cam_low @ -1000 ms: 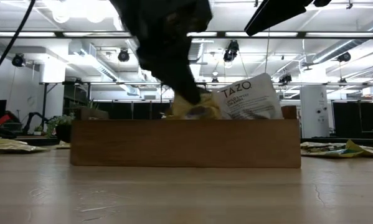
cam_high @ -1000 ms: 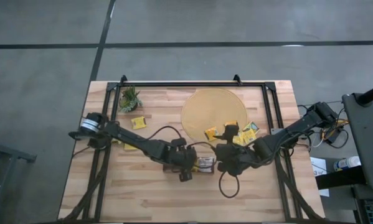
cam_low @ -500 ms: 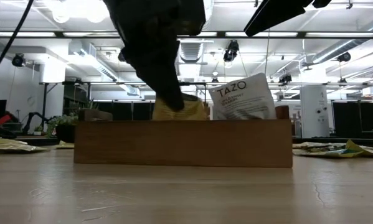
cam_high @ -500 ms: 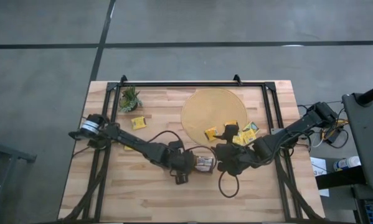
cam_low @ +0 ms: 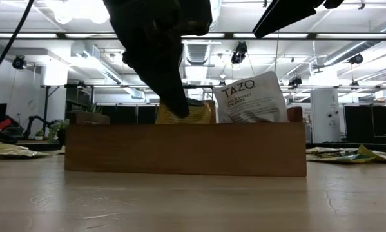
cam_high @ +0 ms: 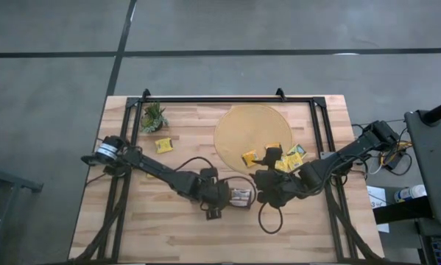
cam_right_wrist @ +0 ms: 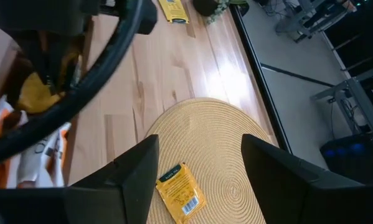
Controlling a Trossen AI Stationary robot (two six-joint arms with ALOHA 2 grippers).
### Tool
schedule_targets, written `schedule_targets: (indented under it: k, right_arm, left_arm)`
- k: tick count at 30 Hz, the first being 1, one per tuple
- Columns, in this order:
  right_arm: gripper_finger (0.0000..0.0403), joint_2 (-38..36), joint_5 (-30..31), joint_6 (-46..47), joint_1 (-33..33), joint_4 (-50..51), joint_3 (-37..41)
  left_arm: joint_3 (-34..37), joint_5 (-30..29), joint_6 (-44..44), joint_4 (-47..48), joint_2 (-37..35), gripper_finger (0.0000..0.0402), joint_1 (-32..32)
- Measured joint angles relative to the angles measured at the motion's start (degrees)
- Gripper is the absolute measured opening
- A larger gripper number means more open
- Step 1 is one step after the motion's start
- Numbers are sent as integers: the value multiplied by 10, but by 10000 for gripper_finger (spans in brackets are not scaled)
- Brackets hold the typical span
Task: Pick & Place Tea
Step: Put the orange tea bag into the middle section of the wooden organizer
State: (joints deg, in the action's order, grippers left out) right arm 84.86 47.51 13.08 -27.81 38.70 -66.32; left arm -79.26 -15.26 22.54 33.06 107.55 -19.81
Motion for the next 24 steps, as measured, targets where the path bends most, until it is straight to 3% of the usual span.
schedule_targets:
  k: [11,24]
  right_arm:
    - [224,0,0,0,0,0,0]
    - [224,0,0,0,0,0,0]
  left_arm:
    - [-1,-9,-24,-1,0,6,1]
    - [2,-14,-25,0,0,124,-3]
